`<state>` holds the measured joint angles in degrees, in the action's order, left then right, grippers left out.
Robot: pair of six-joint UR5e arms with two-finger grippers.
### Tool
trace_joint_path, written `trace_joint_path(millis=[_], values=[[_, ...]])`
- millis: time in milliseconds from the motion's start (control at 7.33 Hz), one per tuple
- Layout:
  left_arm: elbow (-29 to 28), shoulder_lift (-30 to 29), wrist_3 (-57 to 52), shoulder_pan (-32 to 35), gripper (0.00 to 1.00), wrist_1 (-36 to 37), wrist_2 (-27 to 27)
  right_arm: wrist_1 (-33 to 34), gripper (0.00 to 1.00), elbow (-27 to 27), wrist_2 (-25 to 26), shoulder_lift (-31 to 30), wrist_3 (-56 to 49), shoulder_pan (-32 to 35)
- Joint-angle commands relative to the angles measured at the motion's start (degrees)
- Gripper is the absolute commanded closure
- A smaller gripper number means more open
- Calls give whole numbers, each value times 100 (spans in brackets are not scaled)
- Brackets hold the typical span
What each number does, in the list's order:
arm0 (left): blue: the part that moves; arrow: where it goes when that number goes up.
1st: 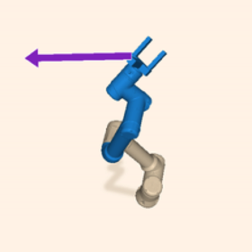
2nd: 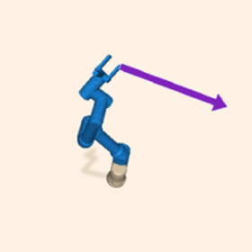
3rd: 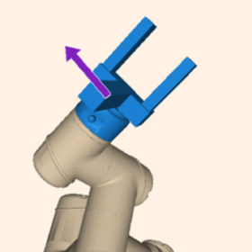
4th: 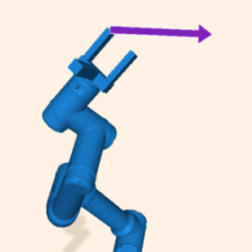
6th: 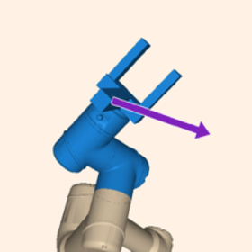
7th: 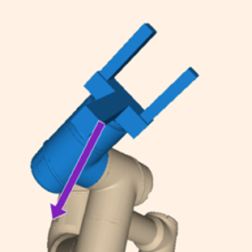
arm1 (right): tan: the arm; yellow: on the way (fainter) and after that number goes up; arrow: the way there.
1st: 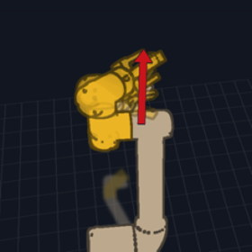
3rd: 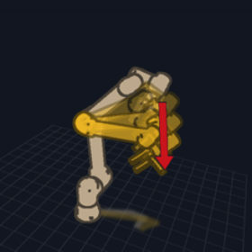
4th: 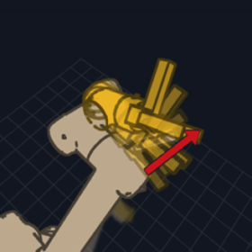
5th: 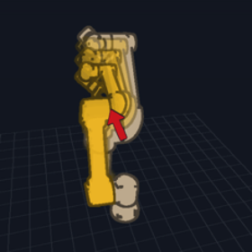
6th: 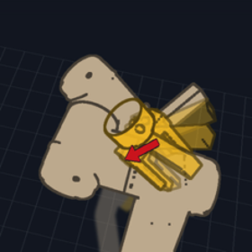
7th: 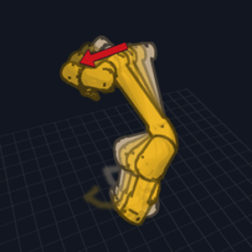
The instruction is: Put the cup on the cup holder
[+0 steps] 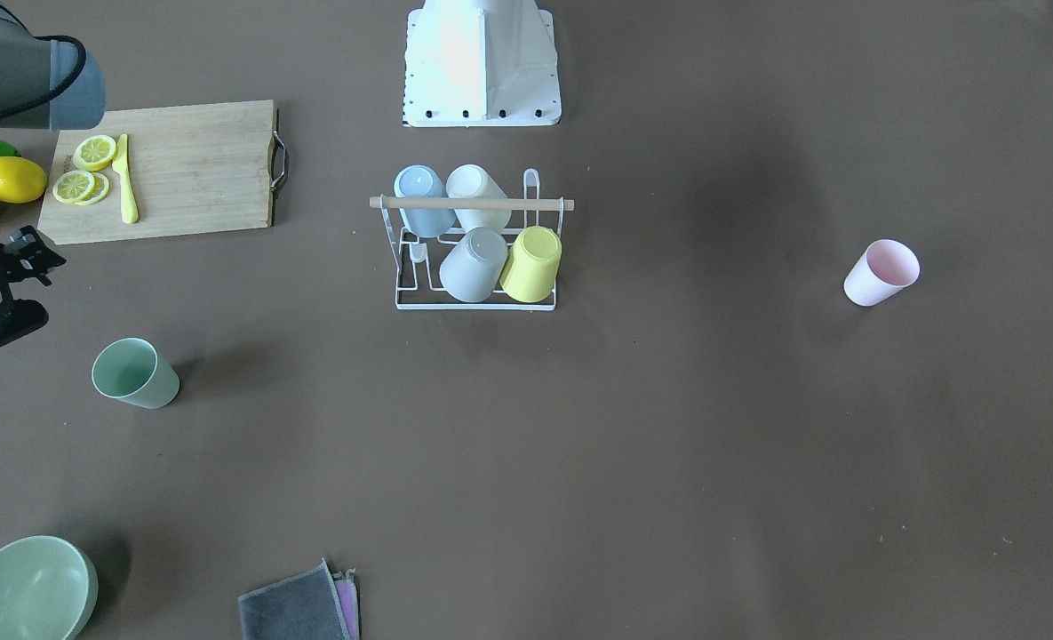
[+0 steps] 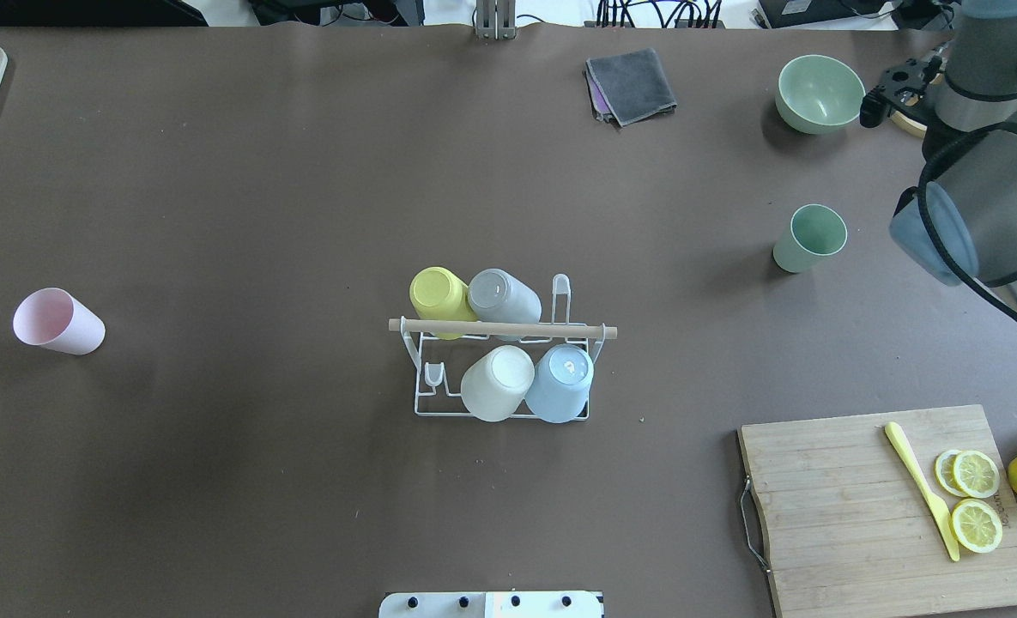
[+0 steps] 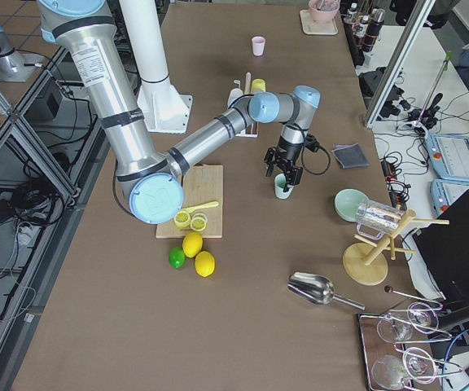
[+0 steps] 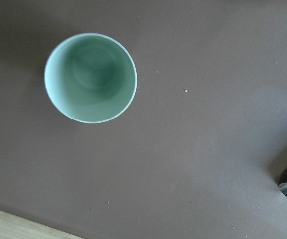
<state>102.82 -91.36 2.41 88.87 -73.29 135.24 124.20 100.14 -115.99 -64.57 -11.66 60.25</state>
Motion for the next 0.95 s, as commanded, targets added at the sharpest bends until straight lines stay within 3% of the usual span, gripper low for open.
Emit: trace_joint_path(millis=[0,136,545,818], values=[[-286,-1604,-12,-745,1,2029,-654,560,0,-1201,24,1274,-310,-171],[-541,-2039,-12,-905,1,2246,-866,570,0,-1651,102,1654,-320,-276],[-858,-2296,-21,-1756,1,2231,-824,492,0,-2837,531,2455,-320,-846],[-1331,-2438,-12,-2074,1,1630,-798,213,0,-3078,1014,2493,-328,-1198]])
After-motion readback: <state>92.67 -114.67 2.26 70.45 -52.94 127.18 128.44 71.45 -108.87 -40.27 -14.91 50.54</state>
